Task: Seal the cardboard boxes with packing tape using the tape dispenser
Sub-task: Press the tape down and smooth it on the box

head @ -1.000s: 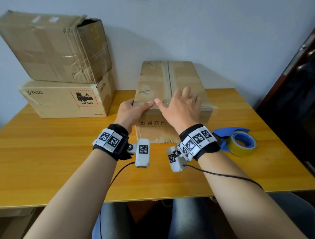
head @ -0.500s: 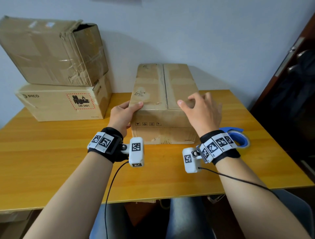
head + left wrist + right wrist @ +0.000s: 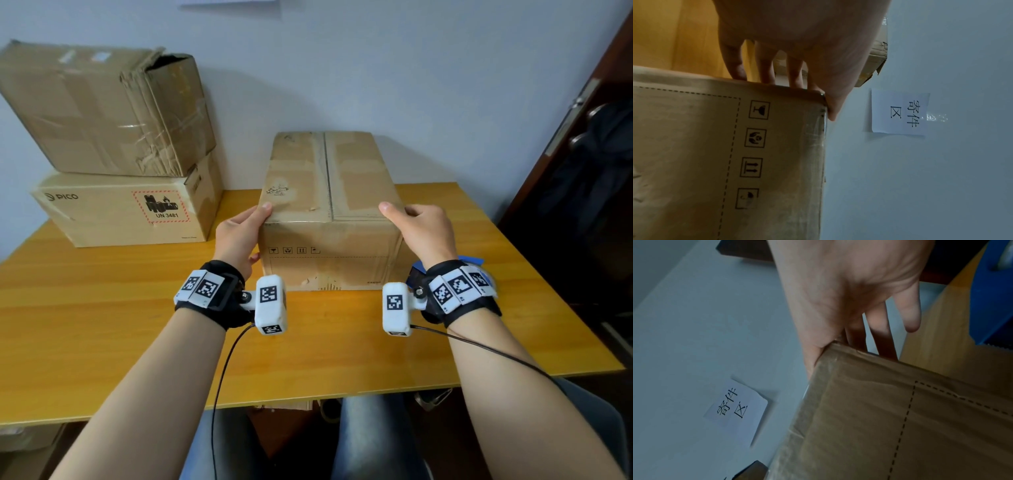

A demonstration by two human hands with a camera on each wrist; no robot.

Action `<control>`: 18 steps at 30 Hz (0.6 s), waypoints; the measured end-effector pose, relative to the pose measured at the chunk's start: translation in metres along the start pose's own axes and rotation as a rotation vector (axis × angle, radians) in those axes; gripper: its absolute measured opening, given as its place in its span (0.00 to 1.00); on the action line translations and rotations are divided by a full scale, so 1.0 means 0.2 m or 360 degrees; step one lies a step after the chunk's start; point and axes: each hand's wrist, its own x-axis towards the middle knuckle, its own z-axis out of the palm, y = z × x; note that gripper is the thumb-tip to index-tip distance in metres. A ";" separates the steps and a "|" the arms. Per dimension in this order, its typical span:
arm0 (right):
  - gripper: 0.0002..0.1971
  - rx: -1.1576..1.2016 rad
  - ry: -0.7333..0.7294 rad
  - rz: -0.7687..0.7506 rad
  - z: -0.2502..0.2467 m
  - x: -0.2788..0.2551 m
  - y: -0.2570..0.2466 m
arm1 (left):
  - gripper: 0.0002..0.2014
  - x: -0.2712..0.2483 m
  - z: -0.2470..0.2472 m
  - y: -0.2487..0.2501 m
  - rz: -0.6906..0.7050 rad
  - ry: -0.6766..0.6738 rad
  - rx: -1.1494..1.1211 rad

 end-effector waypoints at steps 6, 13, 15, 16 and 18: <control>0.27 0.0118 0.0030 -0.0003 -0.02 -0.01 0.03 | 0.16 0.02 0.03 0.03 0.0027 0.0150 0.0056; 0.26 0.0331 -0.0036 0.0014 -0.03 -0.02 0.09 | 0.17 -0.06 0.23 0.15 0.0499 0.0358 0.0433; 0.27 0.0498 -0.0165 0.0200 -0.03 -0.02 0.11 | 0.15 -0.13 0.30 0.16 0.0625 0.0245 0.0615; 0.25 0.0598 -0.0238 0.0283 -0.03 -0.03 0.11 | 0.15 -0.14 0.33 0.15 0.0679 0.0188 0.0713; 0.24 0.0810 -0.0360 0.0416 -0.05 -0.02 0.12 | 0.15 -0.16 0.37 0.14 0.0775 0.0030 0.0798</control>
